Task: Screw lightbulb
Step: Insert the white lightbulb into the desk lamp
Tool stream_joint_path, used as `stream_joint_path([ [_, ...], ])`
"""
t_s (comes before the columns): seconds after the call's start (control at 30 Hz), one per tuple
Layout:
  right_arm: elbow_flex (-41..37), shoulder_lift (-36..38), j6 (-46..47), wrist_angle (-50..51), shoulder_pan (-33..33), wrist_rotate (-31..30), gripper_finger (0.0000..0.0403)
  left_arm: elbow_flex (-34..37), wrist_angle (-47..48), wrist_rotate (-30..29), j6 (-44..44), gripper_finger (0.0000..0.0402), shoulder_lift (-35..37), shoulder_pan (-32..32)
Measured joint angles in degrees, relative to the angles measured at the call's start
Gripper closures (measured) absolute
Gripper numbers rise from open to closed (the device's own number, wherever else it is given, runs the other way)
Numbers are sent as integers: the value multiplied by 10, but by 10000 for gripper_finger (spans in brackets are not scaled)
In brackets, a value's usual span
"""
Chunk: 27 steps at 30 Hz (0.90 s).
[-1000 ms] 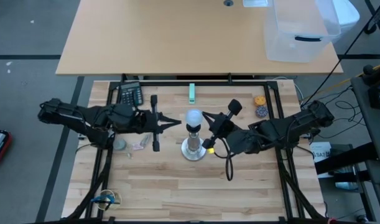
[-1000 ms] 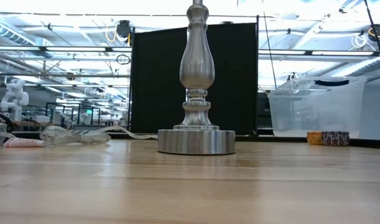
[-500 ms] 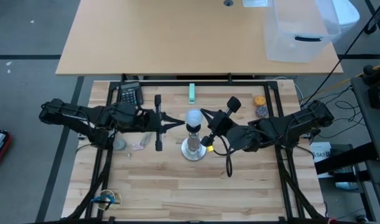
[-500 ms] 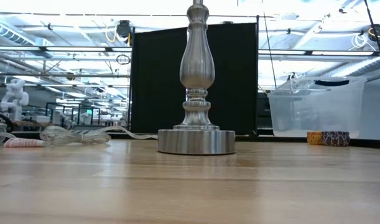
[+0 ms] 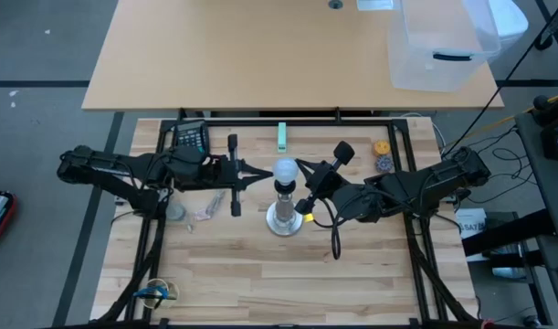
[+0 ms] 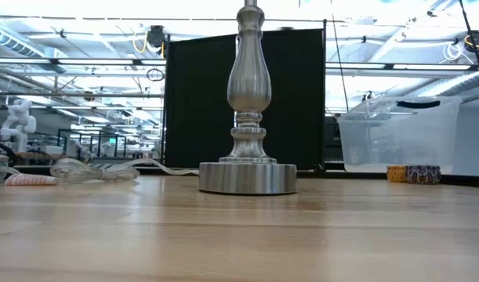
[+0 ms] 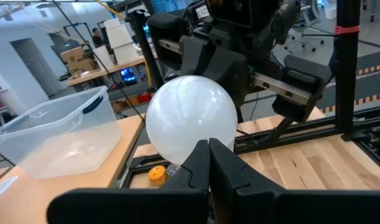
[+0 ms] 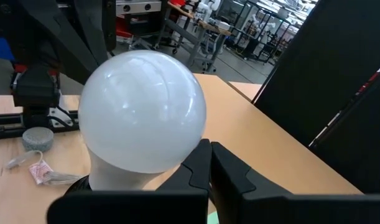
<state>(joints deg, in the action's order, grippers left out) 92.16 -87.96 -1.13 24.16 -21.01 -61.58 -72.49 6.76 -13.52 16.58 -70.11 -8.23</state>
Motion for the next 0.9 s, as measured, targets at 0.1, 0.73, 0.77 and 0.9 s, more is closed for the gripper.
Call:
stream_joint_path([
  [0.1, 0, 0, 0, 1, -3, 0, 403, 0, 0, 0, 0, 401, 0, 0],
  [0.73, 0, 1, 21, 13, -35, -4, 403, 0, 5, -6, 1, 401, 0, 6],
  [0.77, 0, 1, 22, 13, -37, -4, 403, 0, 6, -7, 1, 401, 0, 8],
  [0.9, 0, 1, 24, 12, -44, 4, 403, 0, 9, -12, -1, 401, 0, 14],
])
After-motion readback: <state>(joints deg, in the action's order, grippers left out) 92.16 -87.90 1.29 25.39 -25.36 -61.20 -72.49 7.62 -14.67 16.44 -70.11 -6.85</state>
